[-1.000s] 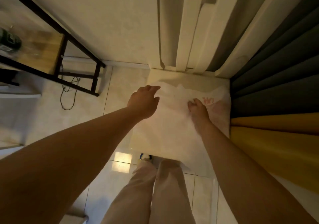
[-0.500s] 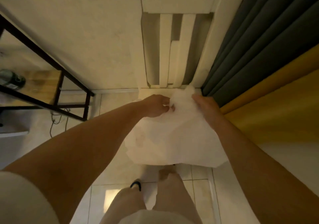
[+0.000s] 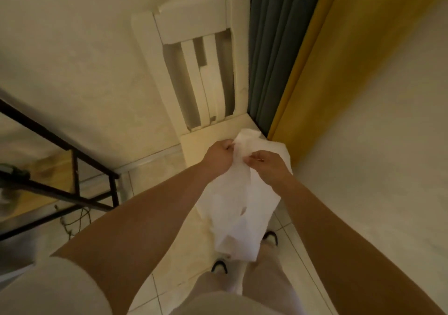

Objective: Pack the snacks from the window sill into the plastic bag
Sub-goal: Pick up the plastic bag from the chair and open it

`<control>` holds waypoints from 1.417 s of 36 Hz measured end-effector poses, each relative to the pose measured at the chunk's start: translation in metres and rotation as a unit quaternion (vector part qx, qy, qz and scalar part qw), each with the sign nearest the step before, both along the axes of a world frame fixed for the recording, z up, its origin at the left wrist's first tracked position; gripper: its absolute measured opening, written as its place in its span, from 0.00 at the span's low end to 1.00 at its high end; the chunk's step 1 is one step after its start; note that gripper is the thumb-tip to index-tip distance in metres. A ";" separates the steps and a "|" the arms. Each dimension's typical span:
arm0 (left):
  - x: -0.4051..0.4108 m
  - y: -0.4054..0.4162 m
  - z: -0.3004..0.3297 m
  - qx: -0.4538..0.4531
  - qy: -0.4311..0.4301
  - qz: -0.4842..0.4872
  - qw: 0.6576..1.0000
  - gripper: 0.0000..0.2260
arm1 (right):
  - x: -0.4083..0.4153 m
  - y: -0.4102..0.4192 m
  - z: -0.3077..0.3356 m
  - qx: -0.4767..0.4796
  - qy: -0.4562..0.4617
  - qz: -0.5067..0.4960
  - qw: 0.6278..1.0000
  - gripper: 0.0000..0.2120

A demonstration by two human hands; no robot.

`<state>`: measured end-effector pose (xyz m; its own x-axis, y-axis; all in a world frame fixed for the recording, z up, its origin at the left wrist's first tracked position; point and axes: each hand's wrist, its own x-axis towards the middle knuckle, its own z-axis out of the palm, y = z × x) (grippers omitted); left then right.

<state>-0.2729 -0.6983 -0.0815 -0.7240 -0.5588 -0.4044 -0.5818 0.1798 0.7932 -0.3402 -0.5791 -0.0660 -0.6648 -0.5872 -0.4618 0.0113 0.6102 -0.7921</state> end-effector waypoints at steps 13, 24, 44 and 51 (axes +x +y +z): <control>0.053 0.067 0.021 0.072 -0.003 0.048 0.996 0.13 | 0.017 0.121 -0.027 -0.005 -0.057 -0.277 0.959 0.20; 0.091 0.147 0.018 -0.368 -0.193 -0.395 0.819 0.28 | 0.044 0.254 -0.019 0.340 0.300 0.119 0.883 0.16; 0.084 0.318 -0.001 -0.117 -0.070 -0.401 0.906 0.08 | 0.168 0.441 0.001 0.400 0.179 -0.149 0.886 0.14; 0.078 0.406 0.018 -0.251 -0.070 -0.616 0.744 0.33 | 0.213 0.527 0.009 0.288 0.133 -0.440 0.840 0.12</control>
